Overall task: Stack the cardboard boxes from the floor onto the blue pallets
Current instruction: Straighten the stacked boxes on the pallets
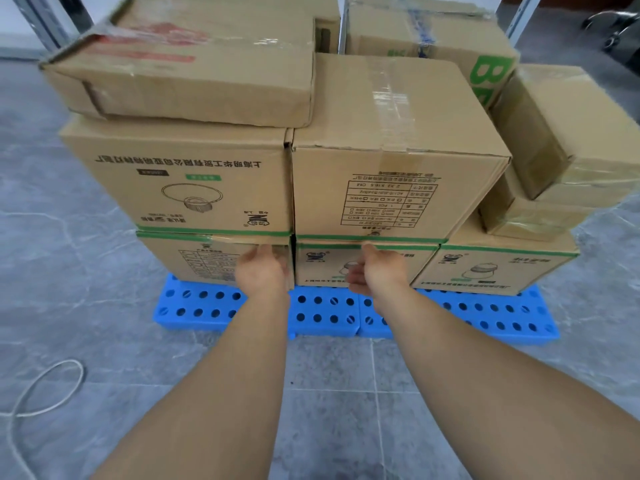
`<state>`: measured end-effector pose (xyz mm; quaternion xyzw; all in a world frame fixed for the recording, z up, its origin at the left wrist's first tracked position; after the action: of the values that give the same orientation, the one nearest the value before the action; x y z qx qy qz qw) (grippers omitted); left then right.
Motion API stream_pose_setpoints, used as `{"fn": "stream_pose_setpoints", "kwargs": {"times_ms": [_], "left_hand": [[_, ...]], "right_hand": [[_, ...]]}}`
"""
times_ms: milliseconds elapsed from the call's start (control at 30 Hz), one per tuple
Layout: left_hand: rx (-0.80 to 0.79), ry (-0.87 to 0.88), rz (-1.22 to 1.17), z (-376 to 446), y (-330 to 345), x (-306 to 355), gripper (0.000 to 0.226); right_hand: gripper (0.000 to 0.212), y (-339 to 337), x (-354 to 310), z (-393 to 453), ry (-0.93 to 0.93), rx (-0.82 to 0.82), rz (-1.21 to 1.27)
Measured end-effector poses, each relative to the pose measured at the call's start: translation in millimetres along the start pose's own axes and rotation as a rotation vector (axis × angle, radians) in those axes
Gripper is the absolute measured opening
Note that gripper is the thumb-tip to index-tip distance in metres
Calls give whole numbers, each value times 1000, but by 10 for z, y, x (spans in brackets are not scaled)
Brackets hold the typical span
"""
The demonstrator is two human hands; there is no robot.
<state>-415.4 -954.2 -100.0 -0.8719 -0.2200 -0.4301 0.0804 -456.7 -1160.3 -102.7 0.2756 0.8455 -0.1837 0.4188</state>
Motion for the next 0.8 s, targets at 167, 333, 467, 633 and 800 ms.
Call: {"fn": "stream_pose_setpoints", "kwargs": {"times_ms": [167,333,467,633,800], "left_hand": [[-40,-45,3,81,0,9,19],[-31,-28,68,157,17,37,15],[-7,-23,78,169,41,47,13],[-16,-21,60,162,65,31,13],[-49,-5,31,145,104,0,12]], "right_hand": [[31,38,46,97,38,58,91],[24,73,53,111,77,79,157],[21,63,34,103,54,80,163],[21,64,25,92,26,100,158],[17,75,51,96,46,92,170]]}}
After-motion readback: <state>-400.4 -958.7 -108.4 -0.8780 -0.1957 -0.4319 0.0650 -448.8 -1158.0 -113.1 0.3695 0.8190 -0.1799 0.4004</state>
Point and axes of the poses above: each hand's wrist, its own z-axis towards the middle knuckle, its own y-axis out of the palm, x = y × z, the point moved 8 cm from there along z, towards the middle knuckle, and after that the axes turned 7 degrees about z, right-handed, at the moved point
